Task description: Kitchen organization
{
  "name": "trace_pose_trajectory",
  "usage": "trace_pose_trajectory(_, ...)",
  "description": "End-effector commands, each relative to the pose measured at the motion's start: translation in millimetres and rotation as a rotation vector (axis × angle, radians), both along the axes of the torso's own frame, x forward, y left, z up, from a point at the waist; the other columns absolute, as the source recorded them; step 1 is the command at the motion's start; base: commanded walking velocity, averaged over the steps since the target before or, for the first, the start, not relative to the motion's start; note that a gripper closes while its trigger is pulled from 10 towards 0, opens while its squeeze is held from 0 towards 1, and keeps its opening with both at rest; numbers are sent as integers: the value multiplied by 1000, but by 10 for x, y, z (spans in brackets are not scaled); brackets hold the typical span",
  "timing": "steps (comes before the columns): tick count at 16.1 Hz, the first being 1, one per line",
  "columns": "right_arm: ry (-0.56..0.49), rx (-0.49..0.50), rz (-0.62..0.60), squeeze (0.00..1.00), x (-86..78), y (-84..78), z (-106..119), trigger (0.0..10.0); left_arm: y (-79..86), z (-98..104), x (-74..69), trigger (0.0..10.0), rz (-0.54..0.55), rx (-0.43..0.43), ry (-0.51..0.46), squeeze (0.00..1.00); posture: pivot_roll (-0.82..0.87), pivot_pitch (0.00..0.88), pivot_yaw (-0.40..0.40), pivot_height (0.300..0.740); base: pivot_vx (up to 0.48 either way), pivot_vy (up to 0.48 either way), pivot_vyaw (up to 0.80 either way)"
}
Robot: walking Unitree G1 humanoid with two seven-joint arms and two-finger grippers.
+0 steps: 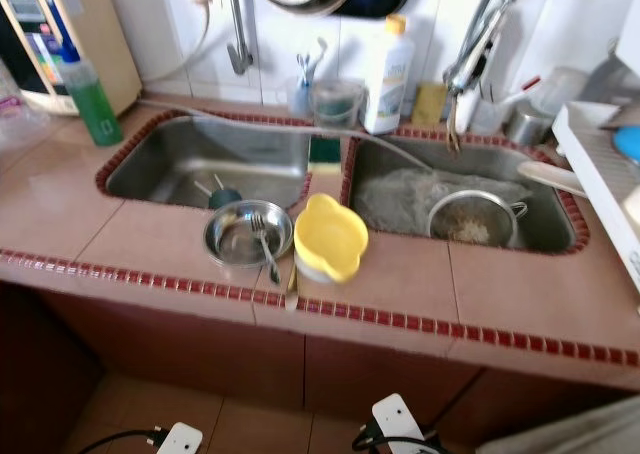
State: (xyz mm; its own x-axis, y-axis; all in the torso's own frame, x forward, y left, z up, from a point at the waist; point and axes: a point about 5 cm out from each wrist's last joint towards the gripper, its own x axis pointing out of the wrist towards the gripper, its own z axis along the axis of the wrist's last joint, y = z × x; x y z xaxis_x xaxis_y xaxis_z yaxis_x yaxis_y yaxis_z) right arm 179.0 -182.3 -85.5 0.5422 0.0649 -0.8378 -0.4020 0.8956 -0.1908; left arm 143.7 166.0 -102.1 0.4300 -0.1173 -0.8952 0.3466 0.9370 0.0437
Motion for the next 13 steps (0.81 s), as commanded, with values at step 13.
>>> trace_pose_trajectory(13,16,-5,12,0,-18,-25,-7,10000,4,-13,-41,10000,1,-19,19,0,-113,0,11,740,-121,0,0)
